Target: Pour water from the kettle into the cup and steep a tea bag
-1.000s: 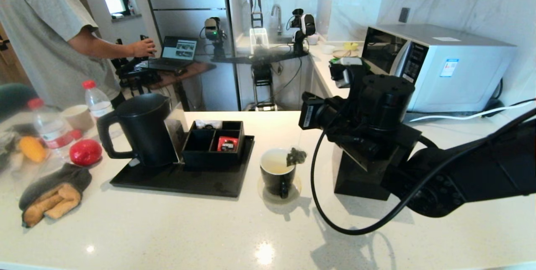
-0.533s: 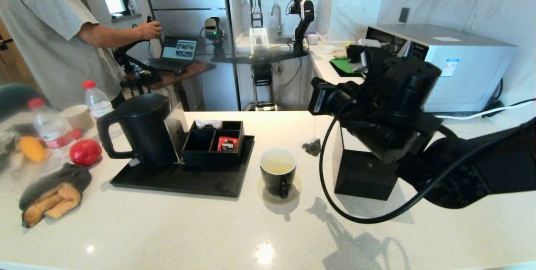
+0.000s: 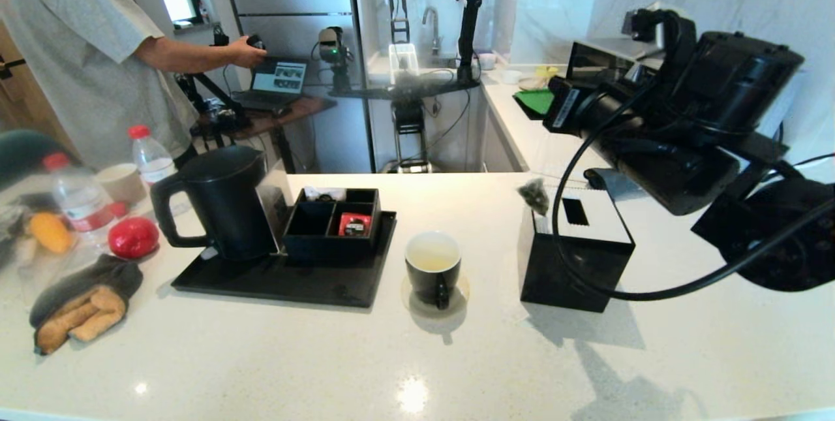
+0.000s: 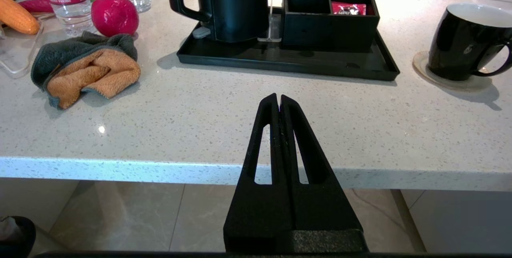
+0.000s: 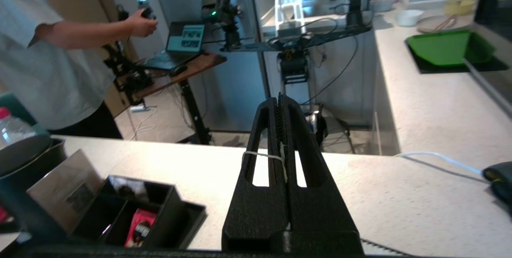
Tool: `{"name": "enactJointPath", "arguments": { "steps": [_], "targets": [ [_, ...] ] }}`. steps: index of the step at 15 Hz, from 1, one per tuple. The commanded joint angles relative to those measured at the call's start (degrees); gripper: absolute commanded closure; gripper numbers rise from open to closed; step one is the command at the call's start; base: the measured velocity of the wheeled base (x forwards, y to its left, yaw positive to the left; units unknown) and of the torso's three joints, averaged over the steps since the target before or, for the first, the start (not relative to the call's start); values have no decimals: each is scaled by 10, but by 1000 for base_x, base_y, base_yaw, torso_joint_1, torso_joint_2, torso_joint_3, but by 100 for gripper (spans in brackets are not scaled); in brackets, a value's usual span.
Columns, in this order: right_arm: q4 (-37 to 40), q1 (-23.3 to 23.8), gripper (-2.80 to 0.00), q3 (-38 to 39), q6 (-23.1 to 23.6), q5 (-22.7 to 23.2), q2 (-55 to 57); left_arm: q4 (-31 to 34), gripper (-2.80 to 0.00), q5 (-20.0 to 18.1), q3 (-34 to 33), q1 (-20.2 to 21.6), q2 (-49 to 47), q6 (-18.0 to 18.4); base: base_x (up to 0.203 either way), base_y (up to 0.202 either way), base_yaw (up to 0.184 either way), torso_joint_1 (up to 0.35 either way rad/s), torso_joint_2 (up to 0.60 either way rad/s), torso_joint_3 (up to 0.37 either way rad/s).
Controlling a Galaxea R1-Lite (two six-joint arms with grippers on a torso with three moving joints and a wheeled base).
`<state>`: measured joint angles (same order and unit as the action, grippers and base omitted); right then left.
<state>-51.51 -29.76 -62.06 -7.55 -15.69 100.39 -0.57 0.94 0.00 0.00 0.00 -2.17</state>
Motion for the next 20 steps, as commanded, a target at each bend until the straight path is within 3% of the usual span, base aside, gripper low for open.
{"name": "enactJointPath", "arguments": {
  "steps": [1,7,20],
  "targets": [
    [3,22,0,0,-5,-1,-16,0,0,0,0,-1,0,0,0,0,0,0,0,0],
    [1,65,0,7,-17,0,-20,0,0,0,0,-1,0,0,0,0,0,0,0,0],
    [-16,100,0,52,-37,-3,-3,0,0,0,0,0,0,0,0,0,0,0,0,0]
  ]
}}
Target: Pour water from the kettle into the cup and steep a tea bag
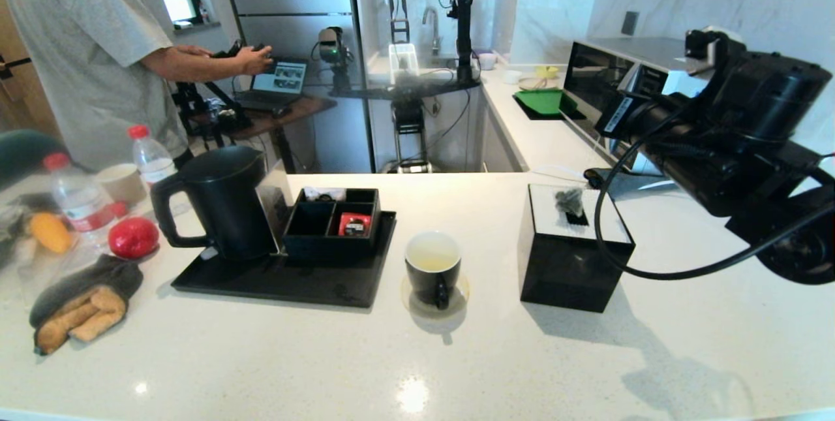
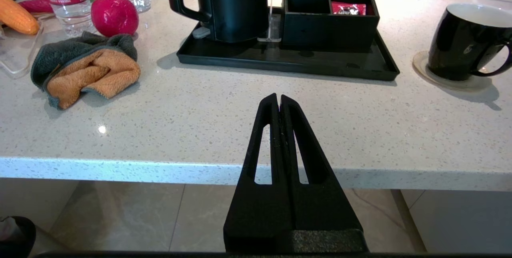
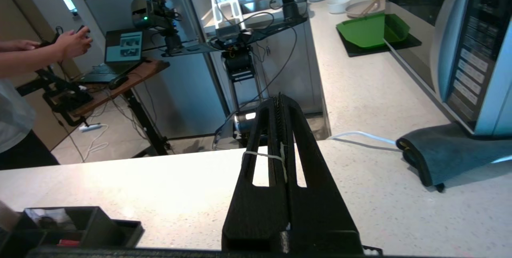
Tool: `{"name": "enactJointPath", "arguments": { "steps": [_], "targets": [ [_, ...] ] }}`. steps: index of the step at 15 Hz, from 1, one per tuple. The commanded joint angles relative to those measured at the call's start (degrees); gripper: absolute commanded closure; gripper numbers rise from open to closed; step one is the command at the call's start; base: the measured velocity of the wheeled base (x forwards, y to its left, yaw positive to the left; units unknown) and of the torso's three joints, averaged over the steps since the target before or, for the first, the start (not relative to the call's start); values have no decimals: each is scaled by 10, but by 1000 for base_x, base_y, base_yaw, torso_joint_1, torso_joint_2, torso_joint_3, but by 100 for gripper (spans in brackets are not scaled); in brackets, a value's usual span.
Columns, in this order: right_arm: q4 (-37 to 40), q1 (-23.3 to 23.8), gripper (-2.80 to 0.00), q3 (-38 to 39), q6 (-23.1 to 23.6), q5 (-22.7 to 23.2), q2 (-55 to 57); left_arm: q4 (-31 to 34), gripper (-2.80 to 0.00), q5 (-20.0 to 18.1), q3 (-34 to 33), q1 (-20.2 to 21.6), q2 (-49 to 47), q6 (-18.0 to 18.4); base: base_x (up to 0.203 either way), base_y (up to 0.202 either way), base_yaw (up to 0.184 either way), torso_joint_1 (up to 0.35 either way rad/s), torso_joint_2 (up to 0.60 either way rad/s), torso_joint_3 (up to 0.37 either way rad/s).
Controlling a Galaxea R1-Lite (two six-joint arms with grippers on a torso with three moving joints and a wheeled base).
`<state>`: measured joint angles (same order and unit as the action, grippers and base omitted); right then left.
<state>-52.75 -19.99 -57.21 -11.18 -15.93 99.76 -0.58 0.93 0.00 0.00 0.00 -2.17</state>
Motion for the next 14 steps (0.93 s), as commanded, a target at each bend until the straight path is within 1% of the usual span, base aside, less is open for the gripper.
{"name": "enactJointPath", "arguments": {
  "steps": [1,10,14],
  "targets": [
    [-3,2,0,4,-1,-1,4,0,0,0,0,0,0,0,0,0,0,0,0,0],
    [-3,6,0,0,0,-1,14,0,0,0,0,0,0,0,0,0,0,0,0,0],
    [-2,5,0,17,4,-1,6,0,0,0,0,0,0,0,0,0,0,0,0,0]
  ]
}}
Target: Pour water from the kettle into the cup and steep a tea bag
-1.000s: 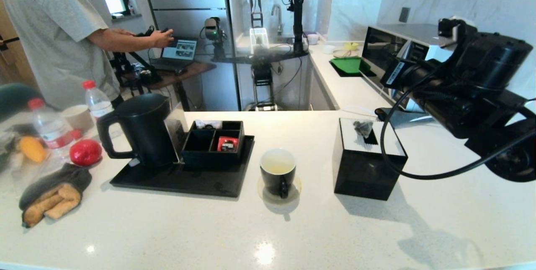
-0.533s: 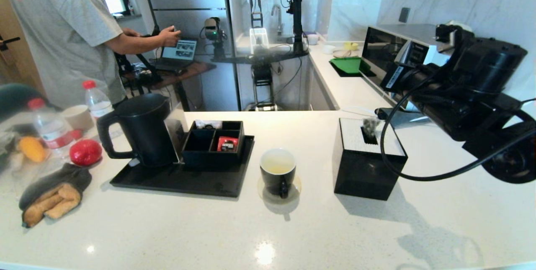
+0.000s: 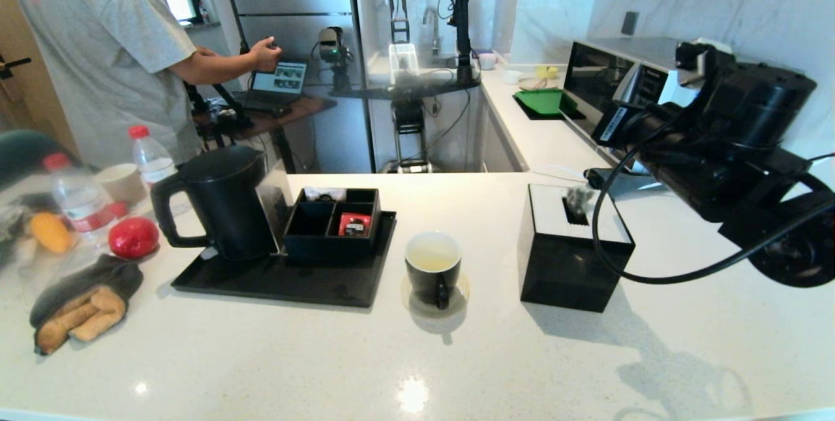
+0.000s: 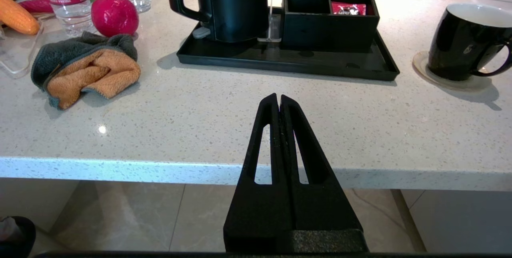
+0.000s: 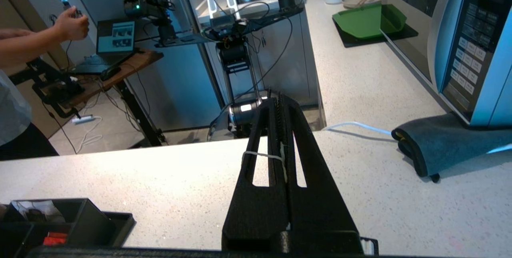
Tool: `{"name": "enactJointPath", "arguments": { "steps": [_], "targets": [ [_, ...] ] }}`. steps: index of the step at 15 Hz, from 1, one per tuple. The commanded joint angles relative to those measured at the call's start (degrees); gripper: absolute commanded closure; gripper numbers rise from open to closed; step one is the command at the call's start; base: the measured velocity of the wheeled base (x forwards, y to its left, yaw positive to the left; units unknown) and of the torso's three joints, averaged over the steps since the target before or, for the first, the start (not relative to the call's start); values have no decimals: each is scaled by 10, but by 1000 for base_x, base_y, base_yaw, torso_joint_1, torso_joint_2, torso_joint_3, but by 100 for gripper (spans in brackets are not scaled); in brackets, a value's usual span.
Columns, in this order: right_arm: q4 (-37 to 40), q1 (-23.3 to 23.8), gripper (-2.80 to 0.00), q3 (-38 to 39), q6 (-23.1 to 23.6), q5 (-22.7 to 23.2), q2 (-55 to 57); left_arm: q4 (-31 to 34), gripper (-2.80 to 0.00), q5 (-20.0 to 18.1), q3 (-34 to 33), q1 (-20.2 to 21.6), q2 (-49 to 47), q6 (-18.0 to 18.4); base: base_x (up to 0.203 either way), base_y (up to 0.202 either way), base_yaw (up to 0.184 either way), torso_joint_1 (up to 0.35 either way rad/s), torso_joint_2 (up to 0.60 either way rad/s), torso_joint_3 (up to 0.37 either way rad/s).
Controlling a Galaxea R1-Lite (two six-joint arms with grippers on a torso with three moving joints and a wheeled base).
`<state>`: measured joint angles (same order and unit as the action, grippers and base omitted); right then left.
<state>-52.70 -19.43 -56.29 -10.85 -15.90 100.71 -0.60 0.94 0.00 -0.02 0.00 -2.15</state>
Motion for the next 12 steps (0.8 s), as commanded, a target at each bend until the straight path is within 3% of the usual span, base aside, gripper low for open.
{"name": "enactJointPath", "arguments": {
  "steps": [1,12],
  "targets": [
    [-2,-1,0,15,2,-1,-3,0,0,0,0,0,0,-1,0,0,0,0,0,0],
    [1,-2,0,45,2,0,17,0,0,0,0,0,0,-1,0,0,0,0,0,0]
  ]
}}
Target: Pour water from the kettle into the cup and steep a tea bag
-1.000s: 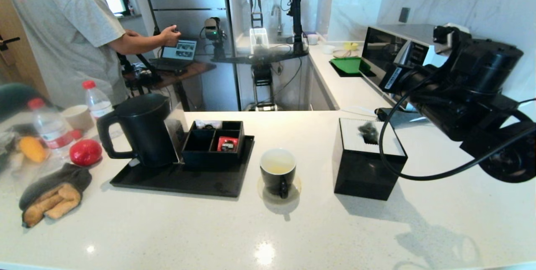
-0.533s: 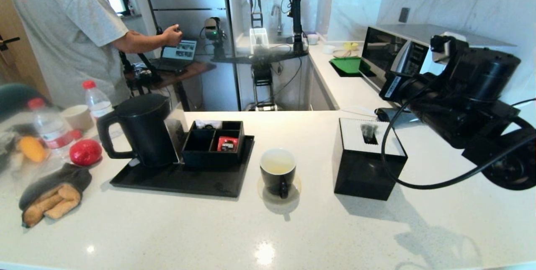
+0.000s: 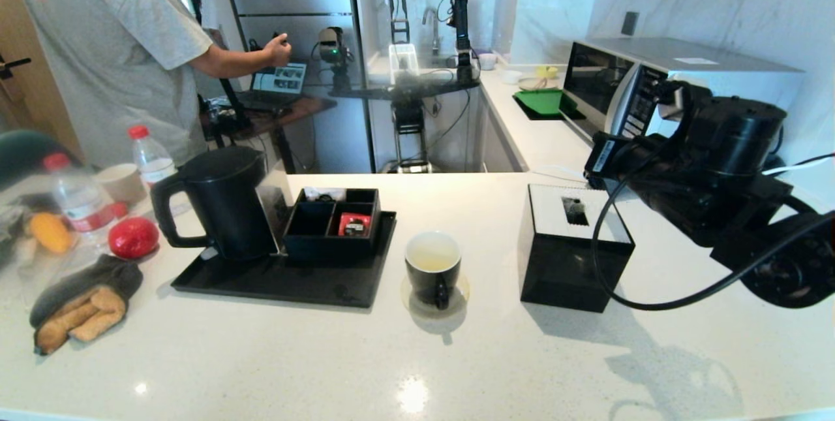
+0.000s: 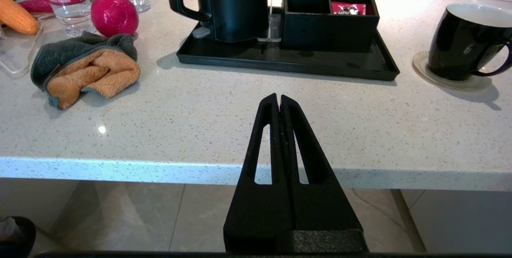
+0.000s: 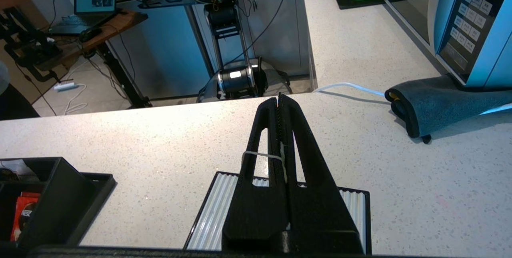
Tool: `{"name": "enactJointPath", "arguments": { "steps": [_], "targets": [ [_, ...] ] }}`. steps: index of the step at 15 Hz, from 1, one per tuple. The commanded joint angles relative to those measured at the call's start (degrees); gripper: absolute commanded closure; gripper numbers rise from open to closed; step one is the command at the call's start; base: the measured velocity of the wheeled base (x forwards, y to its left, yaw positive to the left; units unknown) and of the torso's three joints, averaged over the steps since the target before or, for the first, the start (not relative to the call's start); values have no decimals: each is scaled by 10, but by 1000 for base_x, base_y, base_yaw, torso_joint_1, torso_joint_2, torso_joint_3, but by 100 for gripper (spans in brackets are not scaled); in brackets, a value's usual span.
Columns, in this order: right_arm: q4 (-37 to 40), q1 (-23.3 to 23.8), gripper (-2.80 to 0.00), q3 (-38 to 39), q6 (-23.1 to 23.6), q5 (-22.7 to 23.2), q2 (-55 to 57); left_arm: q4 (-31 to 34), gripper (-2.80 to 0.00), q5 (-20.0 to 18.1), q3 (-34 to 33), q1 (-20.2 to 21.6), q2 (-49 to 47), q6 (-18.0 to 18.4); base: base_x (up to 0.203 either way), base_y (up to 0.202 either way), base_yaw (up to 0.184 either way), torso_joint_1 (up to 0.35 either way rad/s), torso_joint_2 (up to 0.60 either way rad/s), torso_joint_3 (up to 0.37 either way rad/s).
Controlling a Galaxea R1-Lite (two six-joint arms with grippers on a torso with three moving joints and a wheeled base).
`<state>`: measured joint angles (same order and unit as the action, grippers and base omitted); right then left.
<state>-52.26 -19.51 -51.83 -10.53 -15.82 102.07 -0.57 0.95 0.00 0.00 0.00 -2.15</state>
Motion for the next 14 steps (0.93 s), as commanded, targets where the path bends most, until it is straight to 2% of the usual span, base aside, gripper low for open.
{"name": "enactJointPath", "arguments": {
  "steps": [1,14],
  "targets": [
    [-3,-1,0,-1,-1,-1,2,0,0,0,0,0,0,-1,0,0,0,0,0,0],
    [3,-1,0,4,1,10,6,0,0,0,0,-1,0,-1,0,0,0,0,0,0]
  ]
}}
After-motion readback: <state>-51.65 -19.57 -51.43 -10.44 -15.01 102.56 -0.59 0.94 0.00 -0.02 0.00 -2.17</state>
